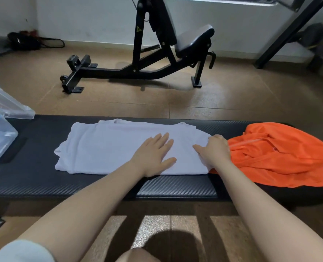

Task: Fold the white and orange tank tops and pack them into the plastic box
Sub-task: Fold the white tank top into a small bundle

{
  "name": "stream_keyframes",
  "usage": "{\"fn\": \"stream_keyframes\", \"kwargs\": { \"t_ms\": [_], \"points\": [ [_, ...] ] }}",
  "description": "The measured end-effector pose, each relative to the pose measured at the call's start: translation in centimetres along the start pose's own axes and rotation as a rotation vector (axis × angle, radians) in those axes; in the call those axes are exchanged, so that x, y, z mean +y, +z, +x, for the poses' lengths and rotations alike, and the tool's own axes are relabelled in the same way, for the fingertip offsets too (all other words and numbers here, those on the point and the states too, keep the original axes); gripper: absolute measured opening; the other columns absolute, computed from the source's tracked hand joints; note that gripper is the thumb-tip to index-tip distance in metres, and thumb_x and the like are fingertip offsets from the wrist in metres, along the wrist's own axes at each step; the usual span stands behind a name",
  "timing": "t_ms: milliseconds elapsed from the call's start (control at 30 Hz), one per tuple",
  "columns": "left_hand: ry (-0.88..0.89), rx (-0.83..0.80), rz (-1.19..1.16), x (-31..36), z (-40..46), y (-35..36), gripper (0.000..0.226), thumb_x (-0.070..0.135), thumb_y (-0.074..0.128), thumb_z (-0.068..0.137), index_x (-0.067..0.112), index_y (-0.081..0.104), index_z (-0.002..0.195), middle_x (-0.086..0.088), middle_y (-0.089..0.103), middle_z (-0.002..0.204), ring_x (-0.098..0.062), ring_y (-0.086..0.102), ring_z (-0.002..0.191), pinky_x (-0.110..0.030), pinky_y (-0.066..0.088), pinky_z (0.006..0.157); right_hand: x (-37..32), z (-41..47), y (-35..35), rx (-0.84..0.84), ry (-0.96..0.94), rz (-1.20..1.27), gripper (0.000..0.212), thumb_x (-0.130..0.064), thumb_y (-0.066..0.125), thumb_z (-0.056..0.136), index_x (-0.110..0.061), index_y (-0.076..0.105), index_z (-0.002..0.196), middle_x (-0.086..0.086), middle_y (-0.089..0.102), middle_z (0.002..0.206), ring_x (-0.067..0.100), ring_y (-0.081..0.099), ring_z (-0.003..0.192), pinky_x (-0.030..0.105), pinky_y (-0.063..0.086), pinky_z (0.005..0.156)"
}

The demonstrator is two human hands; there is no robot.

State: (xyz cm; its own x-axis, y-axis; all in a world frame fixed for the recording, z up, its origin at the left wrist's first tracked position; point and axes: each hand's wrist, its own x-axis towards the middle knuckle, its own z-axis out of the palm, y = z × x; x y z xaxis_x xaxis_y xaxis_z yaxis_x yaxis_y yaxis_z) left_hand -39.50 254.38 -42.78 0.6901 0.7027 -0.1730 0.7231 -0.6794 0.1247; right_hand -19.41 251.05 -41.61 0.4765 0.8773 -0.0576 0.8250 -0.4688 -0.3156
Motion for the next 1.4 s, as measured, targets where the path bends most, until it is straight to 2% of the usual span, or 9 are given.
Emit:
{"fn": "stream_keyframes", "kwargs": {
  "t_ms": [200, 333, 500, 633, 733, 900, 1100, 1200, 1400],
  "points": [
    [-0.048, 0.009, -0.011, 0.2, 1.0, 1.1, 0.093, 0.069, -0.006, 0.067, 0.026, -0.001, 0.149, 0.003, -0.008, 0.158, -0.017, -0.007, 0.146, -0.037, -0.005, 0.116, -0.5, -0.2, -0.4, 0.062, -0.024, 0.233, 0.031, -0.023, 0.056, 0.084, 0.000, 0.054, 0.105, 0.019, 0.061, 0.111, 0.035, 0.055, 0.103, 0.036, 0.042, 0.078],
    [-0.099, 0.012, -0.190, 0.5, 1.3, 0.1, 0.064, 0.055, 0.019, 0.093, 0.026, 0.010, 0.149, 0.006, 0.000, 0.159, -0.014, -0.003, 0.146, -0.035, -0.005, 0.117, -0.8, 0.8, -0.9, -0.009, 0.093, 0.505, 0.032, -0.013, 0.058, 0.081, -0.001, 0.049, 0.109, 0.013, 0.059, 0.104, 0.030, 0.056, 0.097, 0.032, 0.042, 0.071],
    [-0.240, -0.021, -1.487, 1.4, 1.8, -2.5, 0.048, 0.044, 0.038, 0.096, 0.031, 0.031, 0.142, 0.012, 0.028, 0.152, -0.001, 0.028, 0.136, -0.033, 0.013, 0.119, -3.1, 1.1, -2.1, -0.115, 0.093, 0.642, 0.054, -0.010, 0.063, 0.073, -0.004, 0.046, 0.123, 0.014, 0.060, 0.111, 0.031, 0.058, 0.101, 0.027, 0.041, 0.068],
    [-0.389, 0.124, -1.835, 0.5, 2.0, -4.5, 0.048, 0.052, 0.026, 0.096, 0.024, 0.044, 0.132, -0.003, 0.057, 0.124, -0.019, 0.061, 0.100, -0.032, 0.052, 0.078, -7.7, -1.9, -2.6, -0.205, -0.279, 0.448, 0.059, -0.016, 0.060, 0.083, -0.014, 0.028, 0.133, 0.001, 0.053, 0.093, 0.020, 0.053, 0.086, 0.028, 0.038, 0.062],
    [-0.539, 0.141, -1.794, -0.5, 1.5, -4.8, 0.041, 0.048, 0.030, 0.097, 0.019, 0.056, 0.106, 0.000, 0.068, 0.086, -0.011, 0.063, 0.065, -0.015, 0.047, 0.044, -9.2, -3.4, -2.1, -0.336, -0.404, 0.341, 0.045, -0.029, 0.058, 0.087, -0.011, 0.045, 0.126, 0.005, 0.061, 0.106, 0.022, 0.056, 0.101, 0.030, 0.045, 0.077],
    [-0.510, 0.217, -1.577, -0.3, 1.4, -3.9, 0.020, 0.006, 0.043, 0.089, 0.012, 0.056, 0.076, -0.004, 0.059, 0.068, -0.019, 0.054, 0.062, -0.019, 0.042, 0.049, -4.6, -1.3, -1.2, 0.018, -0.179, 0.389, 0.031, -0.020, 0.052, 0.089, -0.004, 0.057, 0.115, 0.016, 0.058, 0.121, 0.031, 0.051, 0.114, 0.033, 0.037, 0.092],
    [-0.477, 0.288, -1.348, 1.0, 1.9, -3.3, 0.070, -0.007, 0.046, 0.086, 0.029, 0.026, 0.144, 0.013, 0.035, 0.130, -0.008, 0.044, 0.116, -0.021, 0.043, 0.092, -3.1, 0.7, 0.0, -0.024, 0.220, 0.613, 0.049, -0.019, 0.060, 0.087, 0.009, 0.042, 0.123, 0.024, 0.048, 0.127, 0.033, 0.052, 0.111, 0.028, 0.037, 0.075],
    [-0.393, 0.238, -1.224, 1.4, 1.6, -3.2, 0.064, -0.009, 0.040, 0.087, 0.027, 0.039, 0.139, 0.007, 0.042, 0.141, -0.012, 0.059, 0.094, -0.002, 0.039, 0.056, -3.4, 2.2, 0.1, -0.091, 0.292, 0.680, 0.038, -0.016, 0.064, 0.081, 0.009, 0.053, 0.108, 0.017, 0.056, 0.098, 0.025, 0.056, 0.087, 0.026, 0.038, 0.061],
    [-0.458, 0.230, -1.226, 0.6, 0.8, -3.1, 0.052, -0.008, 0.039, 0.088, 0.017, 0.051, 0.133, -0.003, 0.060, 0.077, -0.005, 0.042, 0.047, -0.009, 0.030, 0.041, -5.4, 3.3, -1.6, -0.212, 0.185, 0.614, 0.031, 0.000, 0.058, 0.074, -0.012, 0.034, 0.057, 0.003, 0.036, 0.062, 0.019, 0.037, 0.057, 0.023, 0.026, 0.048]
  ]
}}
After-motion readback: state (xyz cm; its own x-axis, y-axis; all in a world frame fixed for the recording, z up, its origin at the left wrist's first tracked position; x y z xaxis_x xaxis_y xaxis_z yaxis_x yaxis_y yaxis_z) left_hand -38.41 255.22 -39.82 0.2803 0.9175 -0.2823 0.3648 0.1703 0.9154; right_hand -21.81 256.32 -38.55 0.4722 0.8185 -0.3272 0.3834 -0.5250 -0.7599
